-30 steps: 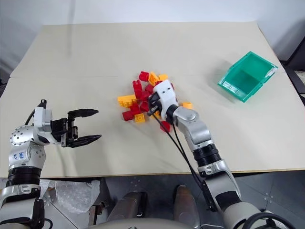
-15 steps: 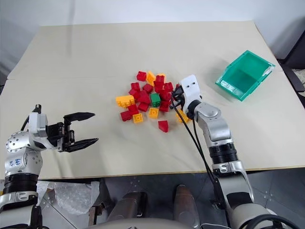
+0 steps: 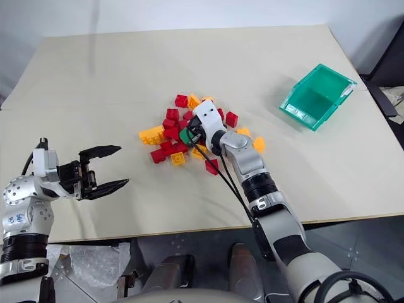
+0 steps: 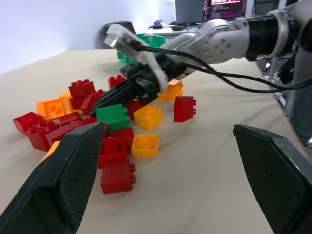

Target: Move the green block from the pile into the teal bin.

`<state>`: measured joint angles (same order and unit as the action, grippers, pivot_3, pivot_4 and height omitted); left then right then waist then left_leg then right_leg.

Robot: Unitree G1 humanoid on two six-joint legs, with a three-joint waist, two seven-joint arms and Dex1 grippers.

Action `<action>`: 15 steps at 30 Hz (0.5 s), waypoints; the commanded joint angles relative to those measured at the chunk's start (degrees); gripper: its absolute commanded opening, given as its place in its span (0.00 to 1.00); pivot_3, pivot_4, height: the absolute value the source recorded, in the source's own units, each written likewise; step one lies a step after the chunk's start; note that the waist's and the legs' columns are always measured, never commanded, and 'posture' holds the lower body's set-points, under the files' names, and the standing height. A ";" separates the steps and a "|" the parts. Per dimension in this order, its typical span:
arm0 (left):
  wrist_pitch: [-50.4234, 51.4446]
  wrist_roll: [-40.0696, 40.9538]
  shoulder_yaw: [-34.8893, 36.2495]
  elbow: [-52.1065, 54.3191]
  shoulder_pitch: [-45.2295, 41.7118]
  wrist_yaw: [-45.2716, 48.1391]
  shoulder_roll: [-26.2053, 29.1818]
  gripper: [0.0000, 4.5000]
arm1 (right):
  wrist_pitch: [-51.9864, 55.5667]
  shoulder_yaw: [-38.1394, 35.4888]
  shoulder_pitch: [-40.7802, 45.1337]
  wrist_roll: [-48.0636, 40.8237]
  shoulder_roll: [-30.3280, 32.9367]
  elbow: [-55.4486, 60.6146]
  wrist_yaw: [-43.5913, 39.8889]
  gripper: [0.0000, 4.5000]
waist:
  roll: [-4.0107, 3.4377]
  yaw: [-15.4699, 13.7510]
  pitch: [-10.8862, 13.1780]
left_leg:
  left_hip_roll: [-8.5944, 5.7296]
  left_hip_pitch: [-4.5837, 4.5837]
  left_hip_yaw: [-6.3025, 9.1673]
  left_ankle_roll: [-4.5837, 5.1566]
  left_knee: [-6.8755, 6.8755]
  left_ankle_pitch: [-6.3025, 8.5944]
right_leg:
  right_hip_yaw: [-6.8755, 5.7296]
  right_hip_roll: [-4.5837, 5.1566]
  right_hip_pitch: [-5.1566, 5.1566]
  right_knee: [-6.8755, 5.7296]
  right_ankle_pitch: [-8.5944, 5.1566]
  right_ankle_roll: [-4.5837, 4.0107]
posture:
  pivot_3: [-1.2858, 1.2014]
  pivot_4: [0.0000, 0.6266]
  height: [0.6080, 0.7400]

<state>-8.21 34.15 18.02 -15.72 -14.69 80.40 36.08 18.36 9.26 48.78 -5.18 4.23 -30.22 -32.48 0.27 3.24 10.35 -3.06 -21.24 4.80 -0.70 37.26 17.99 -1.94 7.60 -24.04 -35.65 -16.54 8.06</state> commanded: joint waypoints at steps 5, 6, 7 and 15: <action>-0.25 0.99 1.07 0.85 -0.40 -0.71 0.29 1.00 | 8.24 -1.23 -4.98 -7.63 10.58 21.29 -14.14 0.01 | 0.00 -0.79 0.00 | -0.04 -0.07 -0.02 0.02 0.06 0.01 | 0.02 0.04 -0.03 0.02 0.00 0.01 | 0.52 0.24 1.00; -0.30 0.94 0.94 0.48 -0.72 -0.59 0.26 1.00 | 9.36 -1.58 -5.83 -9.44 13.94 23.65 -18.23 0.01 | 0.00 -1.05 0.00 | -0.05 -0.07 -0.05 0.04 0.07 0.02 | 0.03 0.03 -0.03 0.03 0.01 0.01 | 0.52 0.24 1.00; -0.35 0.90 0.84 0.21 -0.94 -0.48 0.24 1.00 | 10.20 -1.80 -6.42 -10.72 16.30 25.27 -21.03 0.01 | 0.01 -1.49 0.00 | -0.04 -0.07 -0.08 0.04 0.06 0.02 | 0.04 0.02 -0.03 0.05 0.01 0.01 | 0.52 0.24 1.00; -0.11 1.14 0.62 -2.13 -2.06 1.53 0.34 1.00 | 16.76 -10.47 -16.37 -18.35 42.17 34.78 -36.74 0.34 | 0.03 -3.00 0.02 | -0.11 -0.10 -0.40 0.24 0.09 0.14 | 0.13 0.06 -0.02 0.22 0.05 0.09 | 0.52 0.24 1.00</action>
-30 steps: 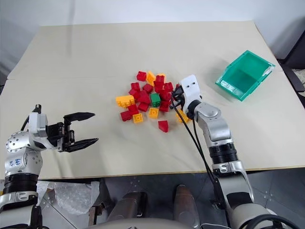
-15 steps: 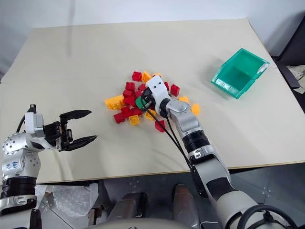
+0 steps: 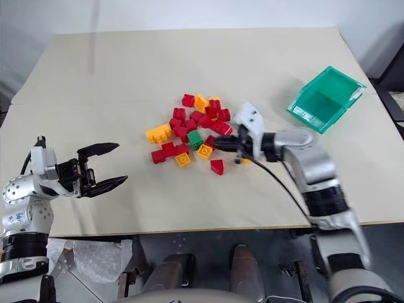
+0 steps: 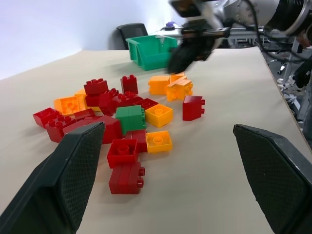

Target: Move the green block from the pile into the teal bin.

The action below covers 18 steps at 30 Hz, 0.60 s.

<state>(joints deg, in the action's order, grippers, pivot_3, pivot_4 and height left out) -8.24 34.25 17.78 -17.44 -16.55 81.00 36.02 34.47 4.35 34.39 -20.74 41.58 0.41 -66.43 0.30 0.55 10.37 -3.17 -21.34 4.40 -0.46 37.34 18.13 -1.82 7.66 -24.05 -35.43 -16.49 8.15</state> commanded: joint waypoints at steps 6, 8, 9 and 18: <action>0.50 1.31 1.41 -1.19 0.31 2.40 0.95 1.00 | 1.72 -12.19 -9.96 -4.06 14.09 8.05 -3.46 0.78 | 0.01 -0.24 0.00 | 0.06 0.14 -0.35 0.04 0.00 0.11 | 0.27 -0.11 -0.01 0.22 0.04 0.04 | 0.52 0.24 1.00; 0.65 1.34 1.58 -1.28 0.43 2.66 1.07 1.00 | 2.62 -14.26 -11.82 -5.24 15.61 9.71 -3.09 0.92 | 0.01 -0.44 0.00 | 0.17 0.12 -0.37 0.06 0.02 0.12 | 0.30 -0.09 -0.01 0.33 0.05 0.06 | 0.52 0.24 1.00; 0.75 1.36 1.66 -1.33 0.42 2.76 1.14 1.00 | 3.00 -15.10 -12.47 -5.73 16.13 10.38 -2.78 0.99 | 0.01 -0.43 0.00 | 0.18 0.11 -0.42 0.09 0.06 0.14 | 0.34 -0.08 -0.01 0.35 0.08 0.10 | 0.52 0.24 1.00; 0.65 0.96 1.58 -2.58 -1.28 3.02 1.59 1.00 | 8.49 -13.89 -7.71 -8.26 9.75 18.18 8.91 0.99 | 0.02 0.02 0.01 | 0.24 0.13 -0.56 0.18 0.25 0.22 | 0.51 -0.12 0.03 0.41 0.17 0.13 | 0.52 0.24 1.00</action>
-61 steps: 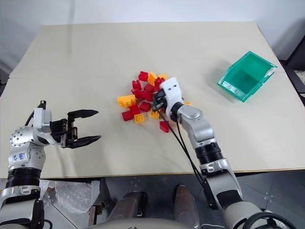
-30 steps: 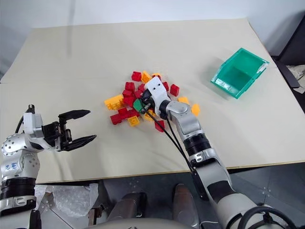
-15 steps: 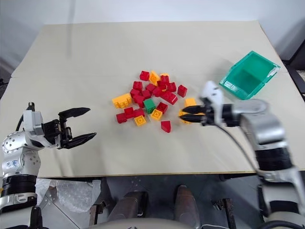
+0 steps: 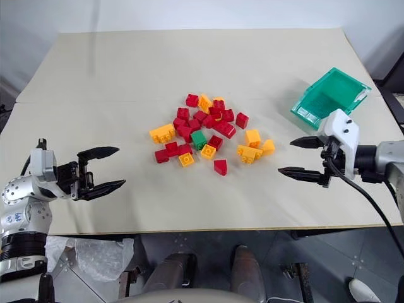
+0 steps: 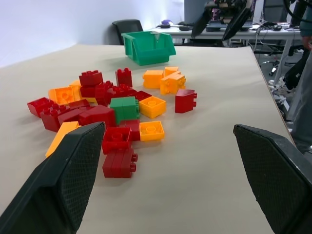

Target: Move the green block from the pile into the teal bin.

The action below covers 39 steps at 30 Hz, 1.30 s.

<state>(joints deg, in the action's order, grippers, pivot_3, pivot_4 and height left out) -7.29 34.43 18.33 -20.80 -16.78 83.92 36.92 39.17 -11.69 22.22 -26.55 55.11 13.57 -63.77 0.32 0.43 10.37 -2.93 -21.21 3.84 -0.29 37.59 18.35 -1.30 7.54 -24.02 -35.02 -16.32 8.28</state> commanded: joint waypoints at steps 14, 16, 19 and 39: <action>-0.67 1.08 1.19 2.79 0.05 -0.97 -0.40 1.00 | 14.82 26.33 26.34 14.39 -32.78 -13.29 34.22 0.99 | 0.01 -0.05 -0.01 | -0.03 -0.41 0.02 -0.07 0.25 0.02 | 0.05 0.00 -0.51 -0.54 0.05 -0.07 | 0.52 0.24 1.00; -0.72 1.27 1.58 3.02 0.23 -0.88 -0.24 1.00 | 17.66 29.82 31.33 15.46 -35.93 -18.28 33.16 0.99 | 0.01 0.32 -0.01 | -0.02 -0.41 0.01 -0.07 0.25 0.02 | 0.05 -0.02 -0.53 -0.58 0.05 -0.07 | 0.52 0.24 1.00; -0.88 1.19 1.75 3.43 0.47 -0.99 -0.42 1.00 | 21.61 32.21 35.53 14.61 -37.39 -21.19 29.79 0.99 | 0.01 1.20 -0.01 | 0.01 -0.41 0.01 -0.07 0.25 0.02 | 0.04 -0.04 -0.55 -0.63 0.05 -0.07 | 0.52 0.24 1.00; -2.08 1.19 1.99 6.67 2.96 -3.83 -2.42 1.00 | 26.58 33.57 47.65 20.18 -47.55 -38.92 32.67 0.42 | 0.01 2.11 -0.01 | -0.03 -0.41 0.01 -0.07 0.22 0.03 | 0.07 -0.01 -0.63 -0.76 0.04 -0.08 | 0.52 0.24 1.00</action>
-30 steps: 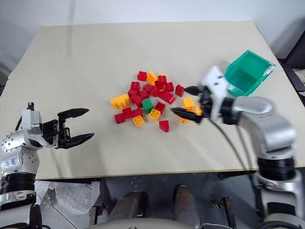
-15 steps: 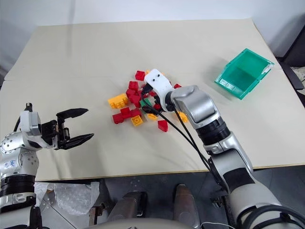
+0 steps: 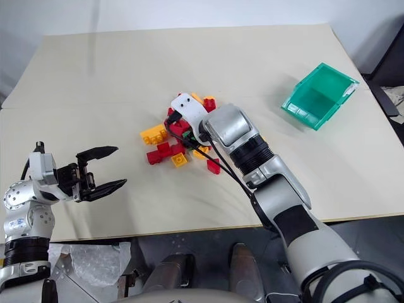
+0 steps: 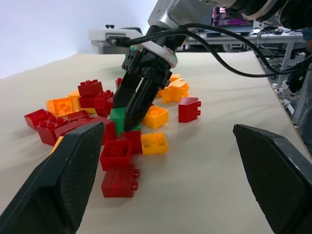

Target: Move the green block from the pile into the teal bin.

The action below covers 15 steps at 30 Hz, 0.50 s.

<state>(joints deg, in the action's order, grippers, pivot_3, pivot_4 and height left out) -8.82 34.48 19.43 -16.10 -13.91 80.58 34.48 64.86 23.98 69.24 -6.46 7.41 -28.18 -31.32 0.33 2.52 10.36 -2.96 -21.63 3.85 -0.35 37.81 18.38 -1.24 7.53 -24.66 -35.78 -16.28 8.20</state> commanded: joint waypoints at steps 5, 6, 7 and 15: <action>0.18 0.96 -0.49 2.63 -1.27 -1.03 -0.45 1.00 | 7.66 -6.09 -3.16 -2.86 4.61 15.97 -0.66 0.33 | 0.00 -0.14 0.00 | 0.00 -0.01 0.05 0.02 0.00 0.01 | -0.01 0.00 0.00 0.00 0.00 0.00 | 0.52 0.24 1.00; 0.31 0.88 -0.91 2.88 -1.58 -1.04 -0.62 1.00 | 7.67 -7.54 -4.48 -3.85 5.51 19.37 -0.97 0.33 | 0.00 -0.26 0.00 | -0.01 -0.01 0.05 0.03 0.00 0.02 | -0.01 0.01 0.01 0.00 0.00 0.00 | 0.52 0.24 1.00; 0.51 0.74 -1.41 3.24 -1.90 -1.11 -0.80 1.00 | 6.95 -9.21 -5.93 -4.87 6.31 22.88 -1.33 0.33 | 0.00 -0.41 0.00 | -0.02 -0.01 0.04 0.04 0.00 0.03 | 0.00 0.01 0.01 0.01 0.00 0.00 | 0.52 0.24 1.00; 3.27 -3.61 -9.64 7.22 -8.13 -7.18 -5.10 1.00 | 3.53 -17.11 -14.18 -6.66 18.30 35.37 -2.15 0.33 | 0.03 -1.05 -0.01 | -0.15 -0.03 0.02 0.11 0.11 0.06 | 0.03 0.04 0.08 0.04 0.02 0.04 | 0.52 0.24 1.00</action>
<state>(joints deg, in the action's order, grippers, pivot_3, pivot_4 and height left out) -5.51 32.71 11.51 -10.93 -20.29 75.36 29.95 69.97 9.58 55.22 -13.37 23.12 4.72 -33.60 0.36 1.47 10.35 -3.20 -21.66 3.86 -0.23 37.94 18.45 -1.21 7.57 -24.57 -35.74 -16.26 8.24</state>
